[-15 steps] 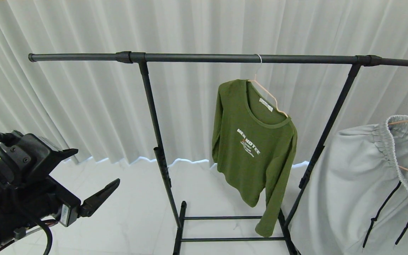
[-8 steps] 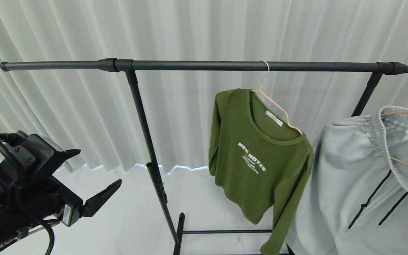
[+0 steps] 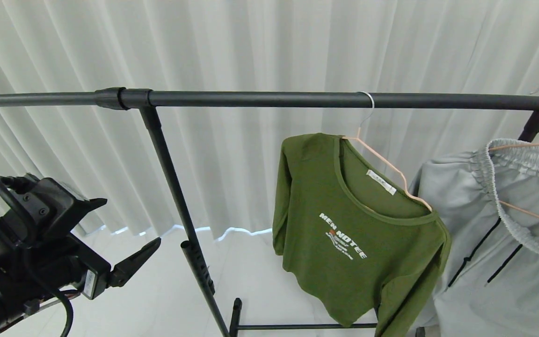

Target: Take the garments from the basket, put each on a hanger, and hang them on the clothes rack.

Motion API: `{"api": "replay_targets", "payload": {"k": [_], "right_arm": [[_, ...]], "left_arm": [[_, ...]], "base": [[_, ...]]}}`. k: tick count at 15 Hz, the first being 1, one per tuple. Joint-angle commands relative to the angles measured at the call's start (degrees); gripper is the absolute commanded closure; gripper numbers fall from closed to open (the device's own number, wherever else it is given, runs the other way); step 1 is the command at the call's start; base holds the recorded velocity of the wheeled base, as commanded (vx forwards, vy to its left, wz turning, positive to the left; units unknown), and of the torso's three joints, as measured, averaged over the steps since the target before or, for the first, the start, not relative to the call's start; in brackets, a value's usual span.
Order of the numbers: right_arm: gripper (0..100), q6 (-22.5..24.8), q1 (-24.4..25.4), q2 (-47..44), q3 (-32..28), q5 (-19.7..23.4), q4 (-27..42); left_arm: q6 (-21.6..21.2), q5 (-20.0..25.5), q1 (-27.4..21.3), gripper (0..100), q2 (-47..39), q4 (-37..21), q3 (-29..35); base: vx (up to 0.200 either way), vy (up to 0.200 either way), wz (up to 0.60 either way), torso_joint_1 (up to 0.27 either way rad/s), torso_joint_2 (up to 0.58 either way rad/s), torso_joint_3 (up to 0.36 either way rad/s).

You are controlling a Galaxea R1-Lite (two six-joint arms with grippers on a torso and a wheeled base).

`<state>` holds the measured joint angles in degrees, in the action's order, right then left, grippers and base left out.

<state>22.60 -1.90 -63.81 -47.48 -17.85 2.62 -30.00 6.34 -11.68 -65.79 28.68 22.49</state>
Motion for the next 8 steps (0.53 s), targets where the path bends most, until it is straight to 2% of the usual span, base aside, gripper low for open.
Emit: {"api": "replay_targets", "payload": {"k": [1,8], "right_arm": [[100,-1.4,0.5,-3.4,-0.2,-0.1,-1.8],[100,-1.7,0.5,-14.0,-0.7,-0.2,-11.9]], "left_arm": [[0.0,0.0,0.0,0,0.1,0.1,0.0],[0.1,0.1,0.0,0,0.1,0.1,0.0]], "base": [[0.000,0.000,0.00,0.000,0.00,0.000],[0.000,0.000,0.00,0.000,0.00,0.000]]}}
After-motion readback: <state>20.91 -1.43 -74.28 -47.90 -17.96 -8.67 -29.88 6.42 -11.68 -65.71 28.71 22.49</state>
